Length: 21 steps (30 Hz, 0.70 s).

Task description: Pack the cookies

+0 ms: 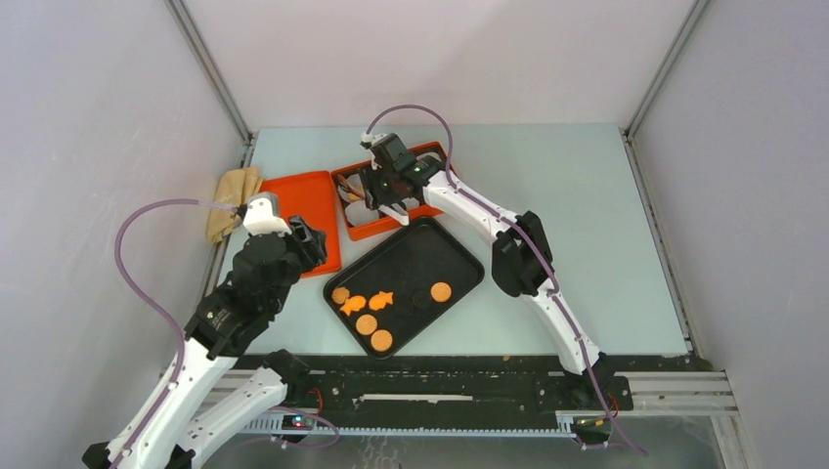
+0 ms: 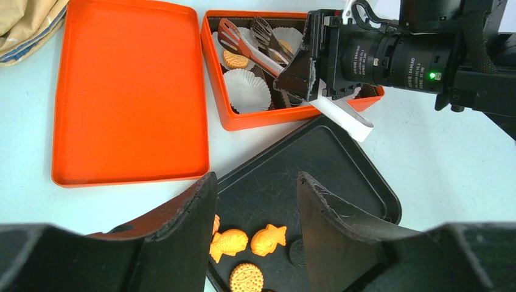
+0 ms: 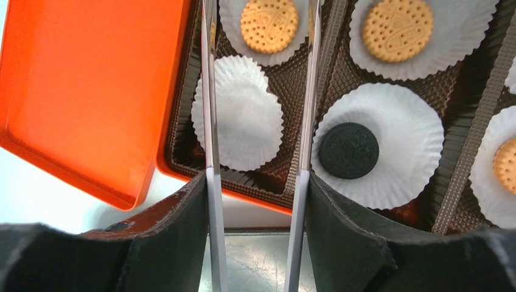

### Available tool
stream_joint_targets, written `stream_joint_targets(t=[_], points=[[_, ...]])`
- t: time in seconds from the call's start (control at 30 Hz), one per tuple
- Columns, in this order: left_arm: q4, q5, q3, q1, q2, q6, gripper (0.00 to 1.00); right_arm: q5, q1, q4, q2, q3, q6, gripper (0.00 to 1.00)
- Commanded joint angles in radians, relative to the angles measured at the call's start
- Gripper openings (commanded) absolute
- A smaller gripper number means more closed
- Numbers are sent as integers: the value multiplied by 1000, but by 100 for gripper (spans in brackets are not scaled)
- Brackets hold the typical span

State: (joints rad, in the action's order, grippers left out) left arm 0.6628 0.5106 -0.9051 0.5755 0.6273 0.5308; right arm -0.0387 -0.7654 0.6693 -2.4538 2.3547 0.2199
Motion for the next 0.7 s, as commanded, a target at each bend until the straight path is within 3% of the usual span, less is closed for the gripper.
stream_joint_targets(t=[0.0,0.13,0.43,0.67], points=[[-12,-18,-14,-6,-28,-19,56,21,5,-91,58,4,-32,62],[-12,-26,-14,-6,-43,-17,56,39,2,-81,132,-48,-29,60],[-55,-83,0,-7,-29,-7,56,129,-71,-256,637,-632,1,59],[-90,-133,22,-7,-2,6,56,251,-172,-157,941,-982,57,59]])
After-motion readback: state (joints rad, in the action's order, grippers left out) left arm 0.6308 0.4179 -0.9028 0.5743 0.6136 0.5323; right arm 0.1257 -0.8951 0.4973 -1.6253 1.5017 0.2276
